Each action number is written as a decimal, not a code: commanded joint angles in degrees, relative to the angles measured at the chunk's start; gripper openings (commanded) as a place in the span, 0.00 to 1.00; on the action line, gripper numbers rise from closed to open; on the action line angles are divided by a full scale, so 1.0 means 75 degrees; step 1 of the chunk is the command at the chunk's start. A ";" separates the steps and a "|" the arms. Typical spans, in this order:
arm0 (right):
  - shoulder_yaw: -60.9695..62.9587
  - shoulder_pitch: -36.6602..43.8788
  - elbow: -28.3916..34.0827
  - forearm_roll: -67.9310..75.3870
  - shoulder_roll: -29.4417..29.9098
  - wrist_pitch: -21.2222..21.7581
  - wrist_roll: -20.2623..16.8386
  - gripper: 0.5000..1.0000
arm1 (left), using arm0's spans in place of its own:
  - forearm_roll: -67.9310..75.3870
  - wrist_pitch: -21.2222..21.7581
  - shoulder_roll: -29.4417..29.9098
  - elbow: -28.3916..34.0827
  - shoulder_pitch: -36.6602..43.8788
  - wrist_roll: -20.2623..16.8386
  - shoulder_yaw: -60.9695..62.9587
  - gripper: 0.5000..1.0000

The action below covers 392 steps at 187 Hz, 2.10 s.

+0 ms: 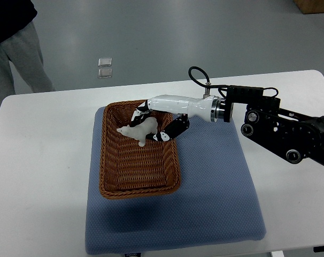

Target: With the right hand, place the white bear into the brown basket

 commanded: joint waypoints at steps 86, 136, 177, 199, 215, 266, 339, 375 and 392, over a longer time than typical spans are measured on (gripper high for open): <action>-0.0312 -0.0541 -0.0942 -0.0483 0.1034 -0.0203 -0.0109 0.19 | 0.0000 0.0000 0.0000 0.0000 0.0006 0.0000 0.0000 1.00; -0.0300 -0.0693 -0.1060 -0.0542 0.1034 -0.0356 -0.0120 0.48 | 0.0000 0.0000 0.0000 0.0000 0.0006 0.0000 0.0000 1.00; -0.0288 -0.0717 -0.1060 -0.0507 0.1034 -0.0356 -0.0109 0.56 | 0.0000 0.0000 0.0000 0.0000 0.0006 0.0000 0.0000 1.00; -0.0276 -0.0693 -0.1024 -0.0448 0.1034 -0.0344 -0.0109 0.57 | 0.0000 0.0000 0.0000 0.0000 0.0006 0.0000 0.0000 1.00; -0.0195 -0.0670 -0.0978 -0.0390 0.0987 -0.0344 -0.0109 0.65 | 0.0000 0.0000 0.0000 0.0000 0.0006 0.0000 0.0000 1.00; 0.0825 -0.0588 -0.0978 0.0969 0.0694 -0.0274 -0.0050 0.75 | 0.0000 0.0000 0.0000 0.0000 0.0006 0.0000 0.0000 1.00; 0.2665 -0.1162 -0.1798 0.3923 0.0776 -0.1281 -0.0003 0.83 | 0.0000 0.0000 0.0000 0.0000 0.0006 0.0000 -0.0024 1.00; 0.3204 -0.1537 -0.2185 0.6196 0.1010 -0.2289 0.0009 0.83 | 0.0000 0.0000 0.0000 0.0000 0.0006 0.0000 -0.0024 1.00; 0.3204 -0.1619 -0.2489 0.7203 0.1034 -0.2793 0.0009 0.83 | 0.0000 0.0000 0.0000 0.0000 0.0006 0.0000 -0.0024 1.00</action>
